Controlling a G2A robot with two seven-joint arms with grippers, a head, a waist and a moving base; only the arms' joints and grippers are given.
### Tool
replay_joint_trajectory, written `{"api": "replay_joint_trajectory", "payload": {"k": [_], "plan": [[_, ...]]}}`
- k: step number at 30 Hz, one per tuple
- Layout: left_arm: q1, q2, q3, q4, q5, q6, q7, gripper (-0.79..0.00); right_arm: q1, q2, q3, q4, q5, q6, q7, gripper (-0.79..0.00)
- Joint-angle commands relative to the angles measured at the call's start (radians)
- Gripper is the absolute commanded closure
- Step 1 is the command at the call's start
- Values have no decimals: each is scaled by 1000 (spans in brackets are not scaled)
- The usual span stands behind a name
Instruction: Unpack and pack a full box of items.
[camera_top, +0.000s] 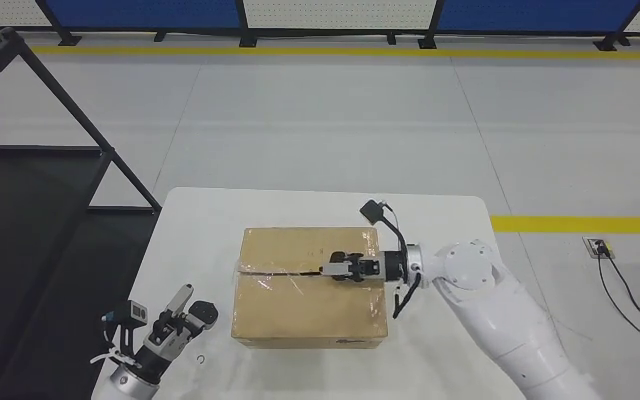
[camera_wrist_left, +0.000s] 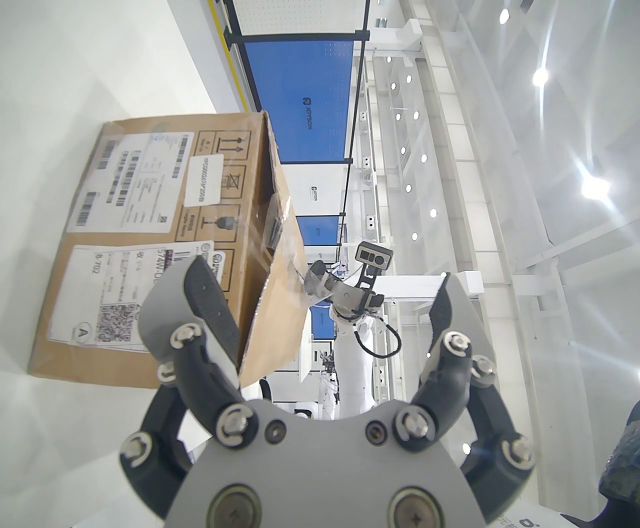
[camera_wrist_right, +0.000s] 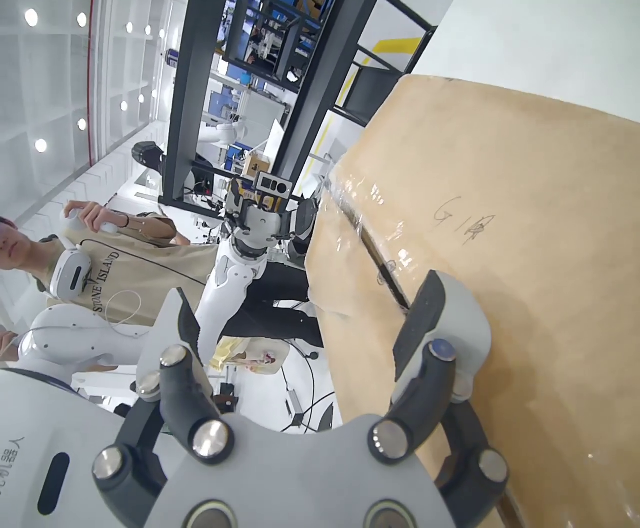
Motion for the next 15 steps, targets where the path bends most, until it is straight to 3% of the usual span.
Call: {"api": "replay_joint_trajectory", "payload": {"k": [1, 6, 15], "plan": [[-1, 0, 1, 1, -1, 0, 2, -785, 3, 0, 2, 7, 23, -16, 41, -785], [-4, 2, 4, 2, 2, 1, 8, -785, 20, 1, -5, 22, 73, -22, 177, -785], [-6, 4, 11, 3, 5, 4, 14, -785, 14, -5, -14, 28, 155, -49, 232, -785]]}}
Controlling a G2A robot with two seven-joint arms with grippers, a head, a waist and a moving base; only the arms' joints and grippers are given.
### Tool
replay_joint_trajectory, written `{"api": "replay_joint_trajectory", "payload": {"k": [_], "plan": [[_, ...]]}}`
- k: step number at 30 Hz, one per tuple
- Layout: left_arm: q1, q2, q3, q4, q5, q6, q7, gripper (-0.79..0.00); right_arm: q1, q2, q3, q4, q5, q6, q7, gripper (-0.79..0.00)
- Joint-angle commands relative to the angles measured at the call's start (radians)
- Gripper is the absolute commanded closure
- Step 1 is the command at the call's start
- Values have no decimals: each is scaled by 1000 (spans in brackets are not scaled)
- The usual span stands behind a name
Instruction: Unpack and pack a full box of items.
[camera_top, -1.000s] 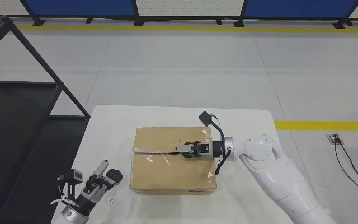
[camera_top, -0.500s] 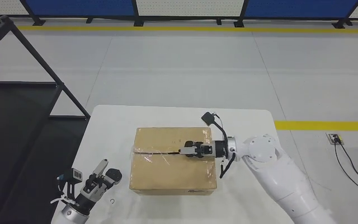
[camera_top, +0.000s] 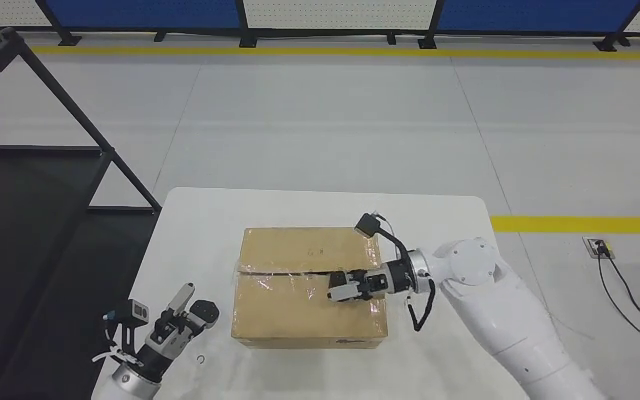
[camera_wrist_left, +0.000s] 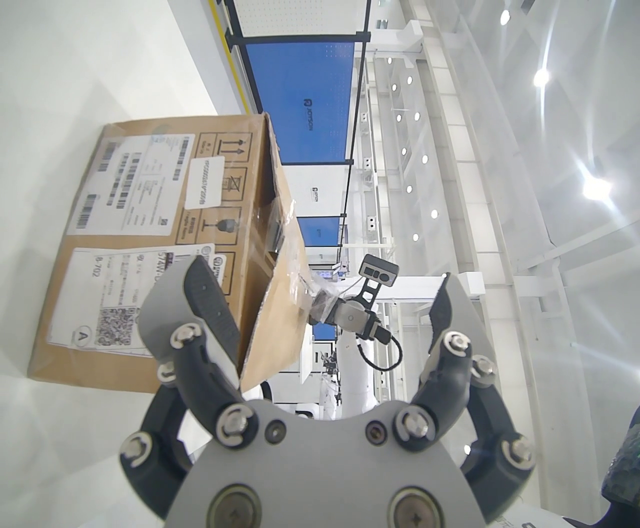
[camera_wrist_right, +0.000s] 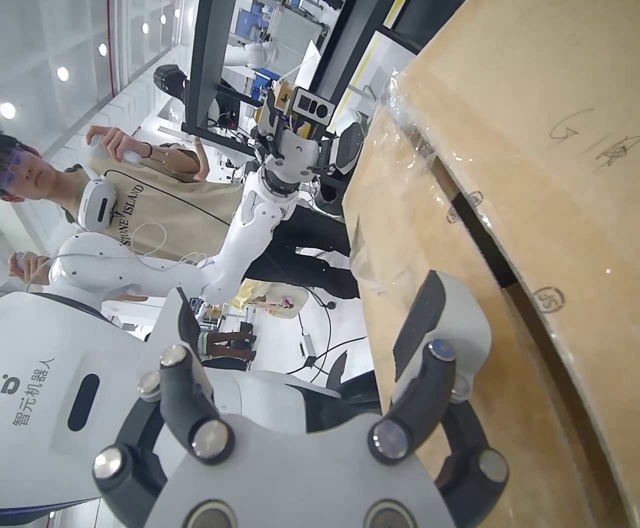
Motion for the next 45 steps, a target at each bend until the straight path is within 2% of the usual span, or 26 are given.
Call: {"api": "replay_joint_trajectory", "payload": {"k": [1, 7, 10, 21, 22, 23, 25, 26, 32, 45], "plan": [[0, 0, 0, 0, 1, 2, 2, -785, -5, -2, -1, -1, 56, -8, 40, -785], [0, 2, 2, 1, 1, 0, 5, -785, -2, -7, 0, 14, 160, 3, 94, -785], [2, 3, 2, 1, 1, -1, 6, -785, 0, -7, 3, 27, 165, -11, 80, -785], [9, 5, -2, -1, -4, -8, 4, -785, 4, -12, -28, 20, -27, 12, -57, -785], [9, 6, -2, -1, -4, -8, 3, -785, 2, -11, -27, 15, -41, 14, -70, -730], [9, 6, -2, -2, -5, -8, 3, -785, -1, -11, -25, 11, -55, 17, -86, -357], [10, 7, -3, -3, -4, -7, 2, -785, -10, -9, -19, -3, -72, 23, -108, -74], [11, 7, -3, -4, -4, -7, 2, -785, -15, -7, -14, -8, -80, 28, -122, 0], [13, 8, -6, -6, -9, -10, 1, -785, -39, 5, 13, -57, -139, 100, -160, 0], [6, 13, 2, 13, 5, 10, -7, -785, -50, 20, 31, -134, -237, 263, -164, 0]]}}
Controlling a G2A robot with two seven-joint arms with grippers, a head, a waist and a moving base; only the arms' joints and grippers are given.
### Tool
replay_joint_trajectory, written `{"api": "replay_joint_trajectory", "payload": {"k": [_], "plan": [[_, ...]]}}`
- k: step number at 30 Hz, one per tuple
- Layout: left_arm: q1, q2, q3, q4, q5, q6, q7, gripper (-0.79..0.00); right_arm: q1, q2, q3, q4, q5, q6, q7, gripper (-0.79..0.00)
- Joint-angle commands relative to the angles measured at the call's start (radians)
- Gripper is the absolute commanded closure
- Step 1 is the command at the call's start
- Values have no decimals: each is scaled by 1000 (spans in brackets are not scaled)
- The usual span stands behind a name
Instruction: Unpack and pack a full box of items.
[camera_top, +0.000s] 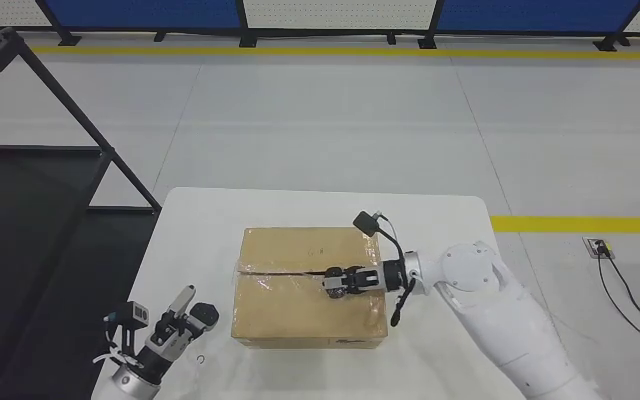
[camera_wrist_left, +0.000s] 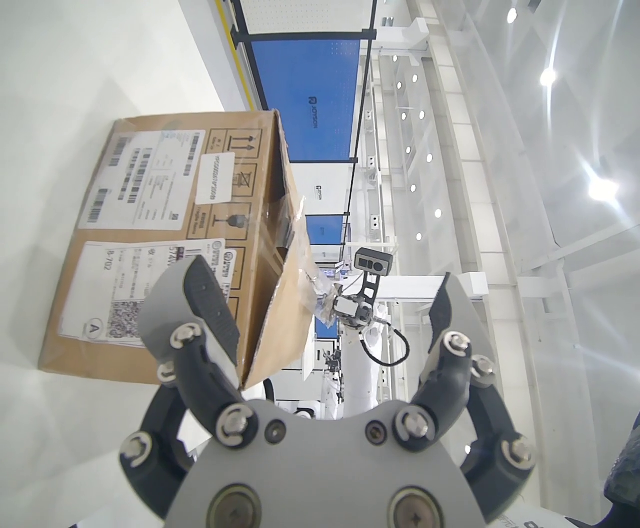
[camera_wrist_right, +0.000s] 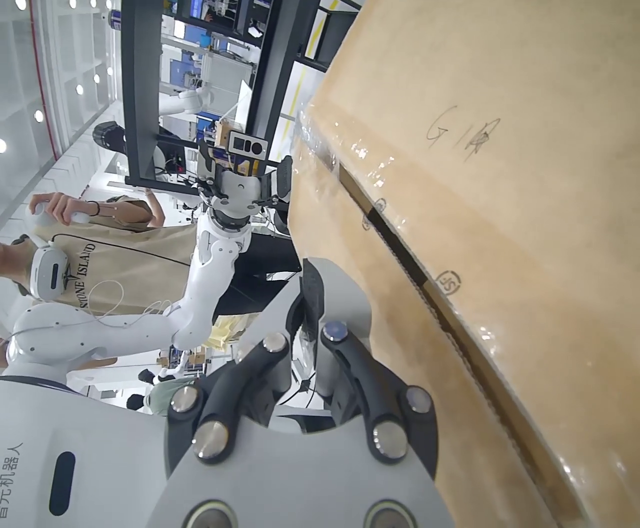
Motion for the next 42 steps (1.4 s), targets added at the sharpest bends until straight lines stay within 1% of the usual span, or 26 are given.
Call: {"api": "replay_joint_trajectory", "payload": {"k": [1, 8, 12, 16, 22, 33, 42], "plan": [[-4, 1, 2, 6, 6, 10, -4, -785, 1, 0, 1, -5, 0, 13, -3, 0], [-26, 3, 44, 32, 34, 28, -24, -785, 21, -10, -8, -16, 56, 67, -11, 0], [-33, 2, 77, 38, 61, 17, -19, -785, 43, -19, -19, -18, 92, 92, -26, 0], [-34, 2, 93, 42, 61, 10, -19, -785, 67, -31, -33, -14, 129, 109, -39, 0], [-35, 3, 99, 54, 50, -3, -27, -785, 110, -51, -64, -11, 177, 121, -50, 0], [-26, 8, 95, 77, 46, -22, -63, -785, 187, -88, -135, -6, 201, 141, -41, 0], [-11, 14, 85, 77, 57, -36, -88, -785, 216, -110, -163, 19, 206, 131, -55, 0]]}}
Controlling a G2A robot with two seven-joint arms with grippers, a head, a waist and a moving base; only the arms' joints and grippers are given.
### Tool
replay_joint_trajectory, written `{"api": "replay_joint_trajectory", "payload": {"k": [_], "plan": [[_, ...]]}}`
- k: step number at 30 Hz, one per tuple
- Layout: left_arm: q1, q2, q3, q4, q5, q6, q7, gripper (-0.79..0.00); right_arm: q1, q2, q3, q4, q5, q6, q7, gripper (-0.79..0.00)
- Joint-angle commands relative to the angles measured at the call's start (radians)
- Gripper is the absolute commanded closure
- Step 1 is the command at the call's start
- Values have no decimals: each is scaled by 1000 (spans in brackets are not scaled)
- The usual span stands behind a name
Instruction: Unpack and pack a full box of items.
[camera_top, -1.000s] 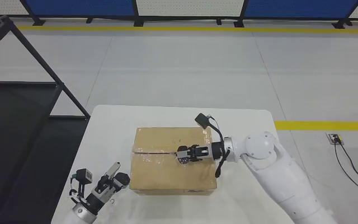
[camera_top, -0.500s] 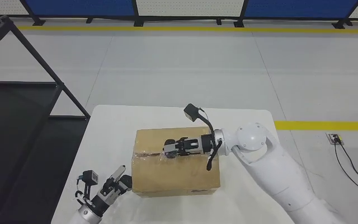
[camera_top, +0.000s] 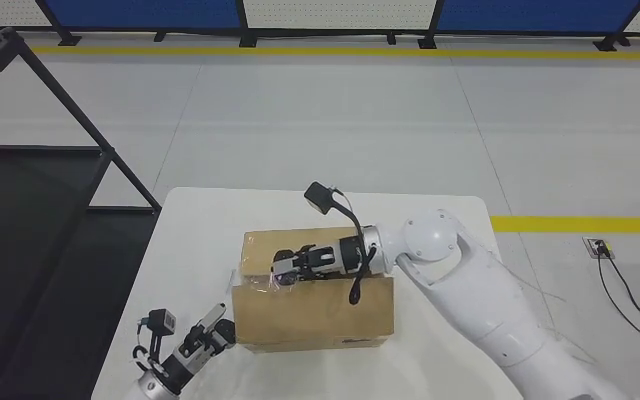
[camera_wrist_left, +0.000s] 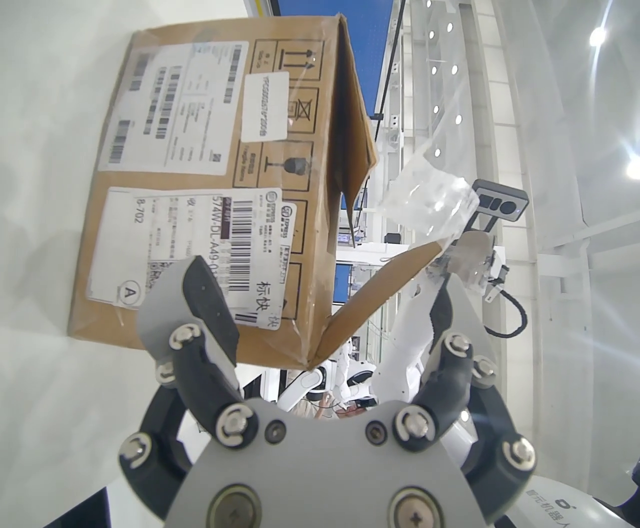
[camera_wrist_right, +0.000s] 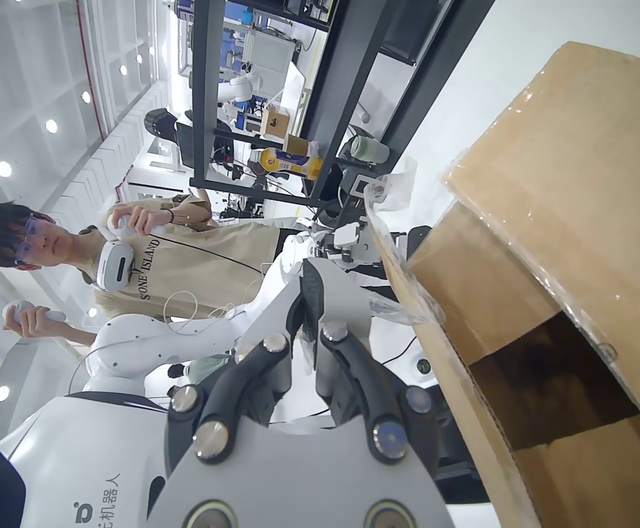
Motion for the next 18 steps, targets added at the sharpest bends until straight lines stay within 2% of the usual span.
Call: {"api": "replay_joint_trajectory", "payload": {"k": [1, 6, 9, 13, 18], "plan": [[1, 1, -1, 1, 1, -1, -3, -785, 1, -3, 1, 1, 5, -7, -4, 0], [8, 6, -3, -7, 31, -15, -33, -785, -10, -4, 15, -16, 10, -22, -16, 0], [24, 7, -5, -21, 39, -56, -42, -785, -20, -3, 26, -31, 9, -20, -22, 0], [53, 6, -18, -31, 16, -111, -15, -785, -29, -2, 34, -44, 2, -12, -24, 0], [72, 8, -29, -44, 37, -108, 14, -785, -35, -3, 40, -54, -5, -1, -28, 0]]}}
